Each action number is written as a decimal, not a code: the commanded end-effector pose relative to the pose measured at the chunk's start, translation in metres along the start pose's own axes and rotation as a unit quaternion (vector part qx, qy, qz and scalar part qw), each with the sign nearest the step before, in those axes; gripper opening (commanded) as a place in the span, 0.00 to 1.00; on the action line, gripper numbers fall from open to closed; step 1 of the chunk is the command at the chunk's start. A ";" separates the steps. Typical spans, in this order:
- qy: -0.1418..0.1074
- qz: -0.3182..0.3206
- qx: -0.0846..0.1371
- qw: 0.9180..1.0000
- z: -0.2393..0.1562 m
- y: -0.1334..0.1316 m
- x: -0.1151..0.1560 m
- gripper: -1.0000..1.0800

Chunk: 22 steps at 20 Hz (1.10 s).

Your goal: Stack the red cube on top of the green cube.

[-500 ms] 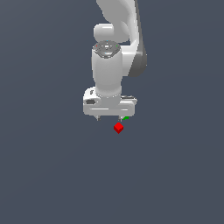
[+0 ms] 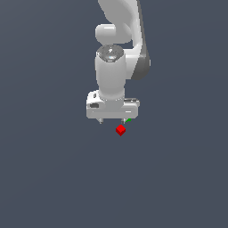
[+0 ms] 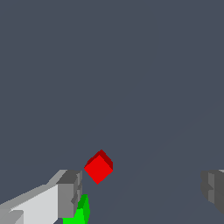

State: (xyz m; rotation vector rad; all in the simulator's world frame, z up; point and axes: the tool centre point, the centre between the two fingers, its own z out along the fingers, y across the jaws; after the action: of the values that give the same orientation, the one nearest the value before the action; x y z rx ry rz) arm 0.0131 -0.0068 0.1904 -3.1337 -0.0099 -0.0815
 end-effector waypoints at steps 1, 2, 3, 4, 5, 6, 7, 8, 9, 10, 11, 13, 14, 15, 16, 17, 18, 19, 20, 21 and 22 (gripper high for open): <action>-0.001 -0.017 0.000 1.000 0.006 -0.003 -0.002 0.96; -0.002 -0.026 0.001 1.000 0.009 -0.005 -0.003 0.96; -0.003 -0.036 0.001 0.999 0.012 -0.007 -0.004 0.96; -0.004 -0.046 0.001 0.999 0.016 -0.009 -0.006 0.96; -0.004 -0.058 0.001 0.998 0.019 -0.011 -0.007 0.96; -0.005 -0.070 0.002 0.998 0.023 -0.013 -0.009 0.96; -0.006 -0.083 0.002 0.996 0.028 -0.015 -0.011 0.96; -0.007 -0.098 0.002 0.995 0.033 -0.018 -0.013 0.96; -0.008 -0.113 0.003 0.994 0.037 -0.020 -0.015 0.96; -0.009 -0.128 0.003 0.992 0.043 -0.022 -0.018 0.96; -0.011 -0.145 0.003 0.989 0.048 -0.025 -0.020 0.96; -0.013 -0.178 0.004 0.984 0.059 -0.030 -0.026 0.96; -0.014 -0.194 0.004 0.981 0.065 -0.032 -0.029 0.96; -0.015 -0.210 0.005 0.978 0.070 -0.034 -0.032 0.96; -0.016 -0.225 0.005 0.974 0.075 -0.036 -0.035 0.96; -0.017 -0.239 0.005 0.971 0.080 -0.038 -0.038 0.96; -0.018 -0.252 0.006 0.967 0.084 -0.039 -0.041 0.96; -0.019 -0.265 0.006 0.964 0.088 -0.040 -0.044 0.96; -0.020 -0.276 0.006 0.961 0.092 -0.042 -0.046 0.96; -0.021 -0.287 0.006 0.958 0.096 -0.043 -0.048 0.96; -0.021 -0.297 0.006 0.955 0.099 -0.044 -0.051 0.96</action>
State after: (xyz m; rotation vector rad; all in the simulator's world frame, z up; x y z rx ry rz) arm -0.0293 0.0355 0.0946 -3.0098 -0.8872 -0.0165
